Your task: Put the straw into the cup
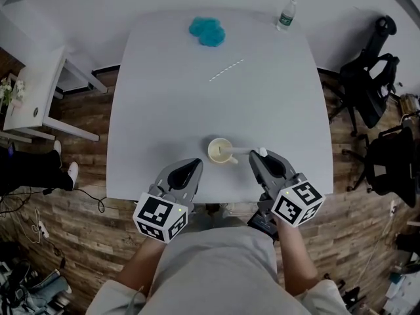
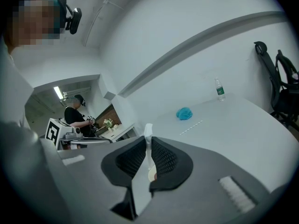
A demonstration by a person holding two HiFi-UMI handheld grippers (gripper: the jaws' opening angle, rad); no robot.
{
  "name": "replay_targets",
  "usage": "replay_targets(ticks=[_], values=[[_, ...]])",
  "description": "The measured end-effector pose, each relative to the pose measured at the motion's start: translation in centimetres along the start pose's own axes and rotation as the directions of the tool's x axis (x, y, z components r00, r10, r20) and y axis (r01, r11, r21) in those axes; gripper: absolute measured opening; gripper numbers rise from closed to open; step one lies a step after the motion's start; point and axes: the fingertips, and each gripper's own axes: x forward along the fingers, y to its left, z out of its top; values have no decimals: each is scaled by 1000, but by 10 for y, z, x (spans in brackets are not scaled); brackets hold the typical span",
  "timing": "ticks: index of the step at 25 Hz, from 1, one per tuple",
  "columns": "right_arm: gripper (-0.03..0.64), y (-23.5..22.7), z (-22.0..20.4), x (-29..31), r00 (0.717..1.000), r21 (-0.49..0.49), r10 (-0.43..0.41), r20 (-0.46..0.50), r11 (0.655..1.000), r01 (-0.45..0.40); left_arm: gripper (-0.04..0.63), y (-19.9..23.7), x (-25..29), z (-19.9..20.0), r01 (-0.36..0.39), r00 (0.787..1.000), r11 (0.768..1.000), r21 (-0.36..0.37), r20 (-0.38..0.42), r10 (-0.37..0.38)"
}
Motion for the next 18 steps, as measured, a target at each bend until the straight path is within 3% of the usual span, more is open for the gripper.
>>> replay_targets(ticks=[18], values=[[44,-15,-14,22,998,12,19,-57,1000,-18,18,14,7,-12,-20,1000,999,-36,-13,20]])
